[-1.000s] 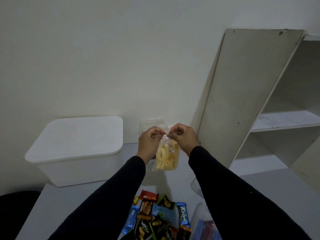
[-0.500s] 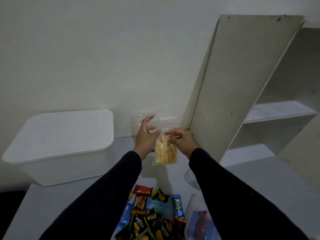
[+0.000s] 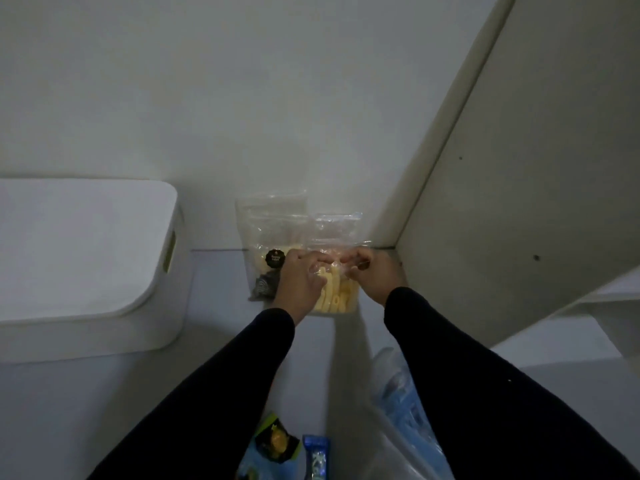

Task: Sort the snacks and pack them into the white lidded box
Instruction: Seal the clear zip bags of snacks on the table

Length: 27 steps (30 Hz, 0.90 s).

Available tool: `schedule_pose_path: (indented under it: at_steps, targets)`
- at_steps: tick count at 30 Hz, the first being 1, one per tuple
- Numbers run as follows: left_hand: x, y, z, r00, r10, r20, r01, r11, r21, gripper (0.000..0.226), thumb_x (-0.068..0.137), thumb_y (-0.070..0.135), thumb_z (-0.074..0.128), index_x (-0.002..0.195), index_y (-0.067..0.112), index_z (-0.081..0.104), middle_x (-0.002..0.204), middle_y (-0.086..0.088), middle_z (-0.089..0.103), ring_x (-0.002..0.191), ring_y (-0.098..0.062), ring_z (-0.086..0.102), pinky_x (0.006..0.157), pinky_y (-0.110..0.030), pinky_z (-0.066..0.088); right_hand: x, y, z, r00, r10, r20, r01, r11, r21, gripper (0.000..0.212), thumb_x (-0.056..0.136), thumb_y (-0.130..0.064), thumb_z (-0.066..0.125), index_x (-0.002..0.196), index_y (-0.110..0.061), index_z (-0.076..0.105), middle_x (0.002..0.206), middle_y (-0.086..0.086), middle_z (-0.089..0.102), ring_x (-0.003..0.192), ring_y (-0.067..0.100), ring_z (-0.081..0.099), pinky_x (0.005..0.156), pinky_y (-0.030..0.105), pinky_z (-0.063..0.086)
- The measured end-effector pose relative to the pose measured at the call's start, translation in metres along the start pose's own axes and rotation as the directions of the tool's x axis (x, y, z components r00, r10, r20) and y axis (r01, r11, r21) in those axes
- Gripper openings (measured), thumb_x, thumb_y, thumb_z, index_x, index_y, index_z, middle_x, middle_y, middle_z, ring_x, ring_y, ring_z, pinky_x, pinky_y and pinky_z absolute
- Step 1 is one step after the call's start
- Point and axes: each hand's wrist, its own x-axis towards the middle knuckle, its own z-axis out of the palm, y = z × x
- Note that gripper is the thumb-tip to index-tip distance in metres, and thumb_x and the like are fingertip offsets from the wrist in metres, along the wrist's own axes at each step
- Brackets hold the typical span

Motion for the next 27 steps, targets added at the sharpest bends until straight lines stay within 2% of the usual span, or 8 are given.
schedule_pose_path:
  at_steps: [5, 10, 14, 17, 19, 21, 26, 27]
  targets:
    - [0.035, -0.015, 0.028, 0.998, -0.036, -0.059, 0.038, 0.998, 0.039, 0.042, 0.079, -0.011, 0.056, 0.109, 0.016, 0.067, 0.111, -0.004, 0.040, 0.090, -0.010, 0.049, 0.067, -0.002, 0.045, 0.048, 0.016, 0.000, 0.997, 0.013, 0.081, -0.011, 0.999, -0.032, 0.026, 0.086, 0.005, 0.057, 0.098, -0.013, 0.071, 0.093, -0.002, 0.065, 0.083, 0.010, 0.058, 0.055, -0.001, 0.041]
    - [0.043, -0.026, 0.034, 0.998, -0.034, -0.054, 0.044, 0.977, 0.207, 0.042, 0.081, -0.002, 0.055, 0.121, 0.007, 0.061, 0.125, -0.014, 0.042, 0.110, -0.022, 0.050, 0.086, -0.005, 0.029, 0.065, 0.023, 0.006, 0.986, -0.007, 0.165, 0.026, 0.993, -0.112, 0.030, 0.086, 0.005, 0.055, 0.105, -0.013, 0.070, 0.110, 0.004, 0.067, 0.094, 0.014, 0.059, 0.075, 0.018, 0.045]
    - [0.042, -0.019, 0.028, 0.998, -0.065, 0.022, 0.054, 0.938, 0.341, 0.037, 0.087, 0.011, 0.057, 0.123, 0.012, 0.056, 0.131, -0.012, 0.047, 0.121, -0.025, 0.047, 0.100, -0.024, 0.034, 0.064, 0.013, 0.000, 0.973, 0.055, 0.224, -0.019, 0.987, -0.159, 0.035, 0.088, 0.000, 0.056, 0.115, -0.019, 0.070, 0.124, 0.000, 0.064, 0.105, 0.015, 0.061, 0.086, 0.020, 0.047]
    - [0.038, -0.005, 0.020, 0.997, -0.077, 0.025, 0.060, 0.910, 0.410, 0.035, 0.090, 0.013, 0.055, 0.125, 0.011, 0.053, 0.131, -0.011, 0.048, 0.117, -0.024, 0.050, 0.096, -0.026, 0.038, 0.053, -0.003, -0.011, 0.969, 0.062, 0.238, 0.017, 0.949, -0.315, 0.039, 0.092, -0.010, 0.056, 0.129, -0.020, 0.059, 0.137, 0.001, 0.056, 0.114, 0.016, 0.056, 0.086, 0.019, 0.043]
    - [0.036, 0.006, 0.011, 0.997, -0.067, 0.044, 0.039, 0.884, 0.467, 0.036, 0.092, 0.014, 0.053, 0.127, 0.006, 0.050, 0.130, -0.012, 0.048, 0.118, -0.025, 0.050, 0.096, -0.027, 0.040, 0.044, -0.014, -0.018, 0.966, 0.068, 0.249, 0.062, 0.876, -0.478, 0.044, 0.093, -0.018, 0.056, 0.137, -0.019, 0.050, 0.142, 0.003, 0.050, 0.126, 0.021, 0.049, 0.100, 0.026, 0.041]
    - [0.032, 0.019, -0.001, 0.994, -0.081, 0.077, 0.029, 0.853, 0.521, 0.035, 0.093, 0.014, 0.051, 0.126, 0.003, 0.049, 0.127, -0.013, 0.050, 0.116, -0.025, 0.051, 0.093, -0.028, 0.042, 0.036, -0.024, -0.022, 0.962, 0.114, 0.248, 0.064, 0.789, -0.611, 0.048, 0.093, -0.022, 0.057, 0.138, -0.014, 0.046, 0.142, 0.006, 0.049, 0.128, 0.023, 0.048, 0.103, 0.030, 0.039]
    - [0.014, 0.054, -0.042, 0.973, -0.136, 0.185, -0.027, 0.734, 0.679, 0.011, 0.090, 0.013, 0.054, 0.085, 0.005, 0.059, 0.083, -0.004, 0.052, 0.085, -0.022, 0.059, 0.068, -0.024, 0.046, 0.003, -0.058, -0.028, 0.958, 0.192, 0.212, 0.032, 0.664, -0.747, 0.037, 0.090, -0.025, 0.061, 0.120, -0.003, 0.059, 0.123, 0.010, 0.062, 0.111, 0.023, 0.059, 0.083, 0.025, 0.044]
    - [0.009, 0.059, -0.052, 0.973, -0.128, 0.192, -0.044, 0.713, 0.700, 0.009, 0.089, 0.012, 0.054, 0.085, 0.005, 0.059, 0.082, -0.004, 0.051, 0.079, -0.020, 0.056, 0.066, -0.022, 0.044, -0.005, -0.067, -0.030, 0.958, 0.198, 0.206, 0.030, 0.649, -0.760, 0.035, 0.090, -0.025, 0.062, 0.116, -0.001, 0.061, 0.120, 0.011, 0.064, 0.108, 0.023, 0.060, 0.080, 0.025, 0.044]
